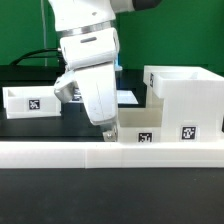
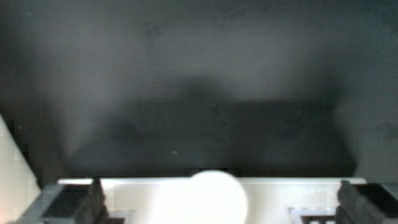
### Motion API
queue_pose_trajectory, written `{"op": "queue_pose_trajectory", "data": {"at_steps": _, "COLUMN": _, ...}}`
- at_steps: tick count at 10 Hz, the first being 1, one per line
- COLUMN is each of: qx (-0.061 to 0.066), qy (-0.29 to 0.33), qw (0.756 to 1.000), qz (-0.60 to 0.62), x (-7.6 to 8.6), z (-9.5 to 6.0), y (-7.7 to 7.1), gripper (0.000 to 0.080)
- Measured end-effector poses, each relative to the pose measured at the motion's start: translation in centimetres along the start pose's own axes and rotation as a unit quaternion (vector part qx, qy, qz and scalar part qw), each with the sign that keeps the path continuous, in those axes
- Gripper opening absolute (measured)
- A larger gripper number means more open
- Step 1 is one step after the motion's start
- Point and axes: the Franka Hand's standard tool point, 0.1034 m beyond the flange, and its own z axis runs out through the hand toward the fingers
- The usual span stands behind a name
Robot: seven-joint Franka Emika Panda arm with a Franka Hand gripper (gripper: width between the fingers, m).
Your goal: Assemble drawer
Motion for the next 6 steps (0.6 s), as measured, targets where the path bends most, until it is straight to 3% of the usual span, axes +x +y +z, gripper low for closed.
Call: {"op": "queue_pose_trajectory", "data": {"at_steps": 6, "qx": 0.004, "qy": -0.006, "qw": 0.999, "qz": -0.046, "x": 3.1, "z": 0.8, "y": 0.2, "gripper": 0.0649}}
